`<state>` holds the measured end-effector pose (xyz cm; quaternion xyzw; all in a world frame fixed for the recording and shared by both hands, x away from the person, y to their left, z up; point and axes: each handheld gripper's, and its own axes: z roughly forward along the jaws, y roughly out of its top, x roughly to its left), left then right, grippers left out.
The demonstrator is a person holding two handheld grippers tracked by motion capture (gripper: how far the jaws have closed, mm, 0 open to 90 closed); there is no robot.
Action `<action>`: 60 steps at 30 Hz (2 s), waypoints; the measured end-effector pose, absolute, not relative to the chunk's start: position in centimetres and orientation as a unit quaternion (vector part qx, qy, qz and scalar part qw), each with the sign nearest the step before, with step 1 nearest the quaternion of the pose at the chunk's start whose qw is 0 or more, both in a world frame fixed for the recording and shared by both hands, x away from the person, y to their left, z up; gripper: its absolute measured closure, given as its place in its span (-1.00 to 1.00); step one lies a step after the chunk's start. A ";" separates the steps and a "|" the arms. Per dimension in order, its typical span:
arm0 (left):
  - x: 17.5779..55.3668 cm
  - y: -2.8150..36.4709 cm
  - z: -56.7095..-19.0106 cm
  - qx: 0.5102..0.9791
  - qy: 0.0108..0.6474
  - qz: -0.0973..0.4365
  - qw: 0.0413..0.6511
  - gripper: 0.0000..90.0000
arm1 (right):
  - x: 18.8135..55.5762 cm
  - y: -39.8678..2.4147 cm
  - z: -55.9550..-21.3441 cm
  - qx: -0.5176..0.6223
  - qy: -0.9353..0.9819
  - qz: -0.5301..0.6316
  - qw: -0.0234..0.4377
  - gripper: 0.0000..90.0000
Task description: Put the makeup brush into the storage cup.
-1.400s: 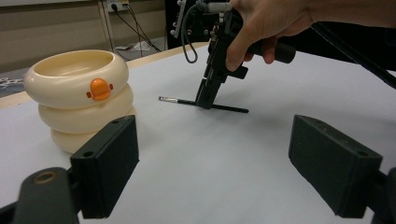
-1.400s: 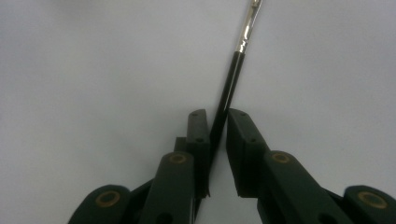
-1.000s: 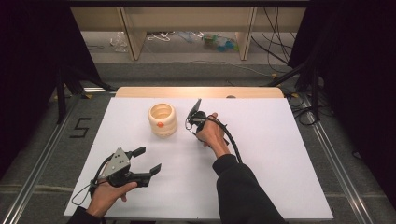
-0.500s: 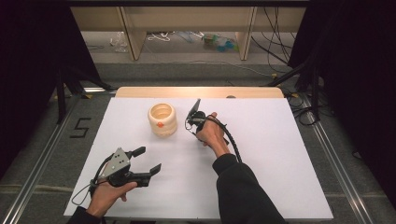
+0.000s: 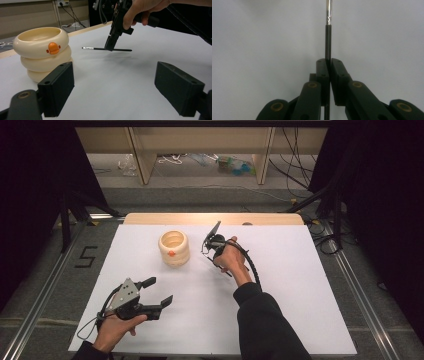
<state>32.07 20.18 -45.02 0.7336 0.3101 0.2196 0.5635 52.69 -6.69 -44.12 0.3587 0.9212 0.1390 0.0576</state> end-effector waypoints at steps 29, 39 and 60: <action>32.1 20.3 -45.1 0.732 0.309 0.220 0.567 -0.64 | 52.5 -8.8 -39.9 0.347 0.823 0.421 0.158 0.90; 32.0 20.2 -45.1 0.732 0.312 0.213 0.567 -0.64 | 52.4 -8.4 -39.3 0.341 0.784 0.494 0.161 0.90; 32.1 20.1 -45.1 0.731 0.310 0.212 0.569 -0.64 | 52.4 -7.8 -39.0 0.330 0.755 0.544 0.160 0.90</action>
